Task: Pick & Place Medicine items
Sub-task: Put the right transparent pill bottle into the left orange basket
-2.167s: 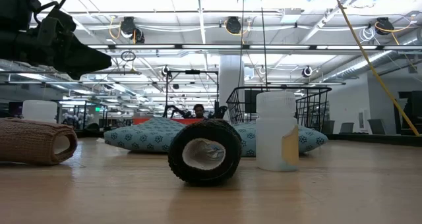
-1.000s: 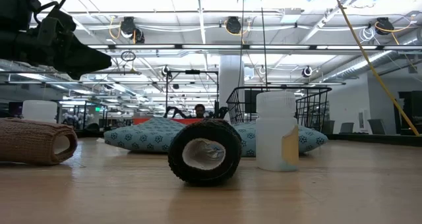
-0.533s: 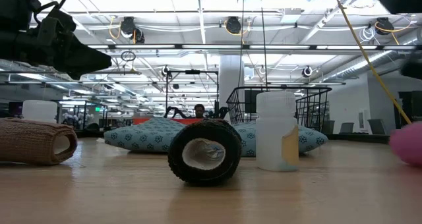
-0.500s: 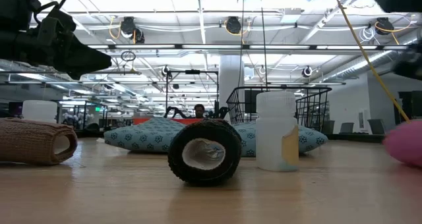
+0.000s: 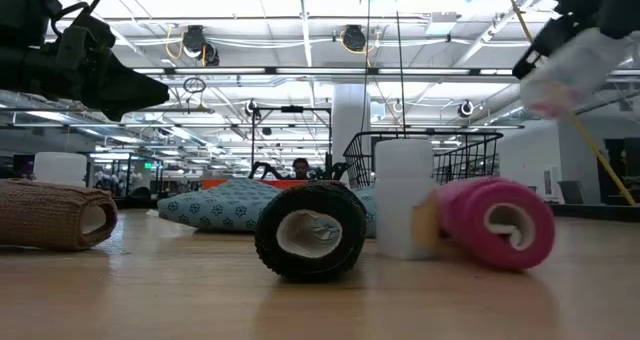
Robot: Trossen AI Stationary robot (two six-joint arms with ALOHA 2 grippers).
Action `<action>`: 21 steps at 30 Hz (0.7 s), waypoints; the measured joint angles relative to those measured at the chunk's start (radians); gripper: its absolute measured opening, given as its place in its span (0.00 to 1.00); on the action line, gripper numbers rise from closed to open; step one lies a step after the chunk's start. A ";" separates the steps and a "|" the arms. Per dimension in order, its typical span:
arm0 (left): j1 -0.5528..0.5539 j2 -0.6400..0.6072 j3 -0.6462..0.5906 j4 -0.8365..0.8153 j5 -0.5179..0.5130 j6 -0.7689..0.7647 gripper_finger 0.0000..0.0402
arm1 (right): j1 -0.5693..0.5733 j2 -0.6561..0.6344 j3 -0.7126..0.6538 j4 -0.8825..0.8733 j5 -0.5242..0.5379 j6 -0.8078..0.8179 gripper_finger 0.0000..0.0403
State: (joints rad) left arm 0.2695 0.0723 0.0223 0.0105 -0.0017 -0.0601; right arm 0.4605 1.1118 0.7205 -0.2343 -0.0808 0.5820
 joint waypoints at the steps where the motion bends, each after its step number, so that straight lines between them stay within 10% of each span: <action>1: 0.000 0.000 0.000 0.000 0.000 0.000 0.39 | -0.010 -0.018 0.000 -0.013 0.016 -0.011 0.33; 10: 0.000 0.000 0.000 0.000 0.000 0.000 0.39 | -0.112 -0.097 0.111 -0.413 0.166 -0.074 0.33; 21: 0.000 0.000 0.000 0.000 0.000 0.000 0.39 | -0.152 0.088 0.202 -0.895 0.024 0.003 0.33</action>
State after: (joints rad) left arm 0.2695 0.0723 0.0223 0.0108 -0.0017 -0.0601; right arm 0.3080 1.1996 0.9226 -1.1293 -0.0570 0.5851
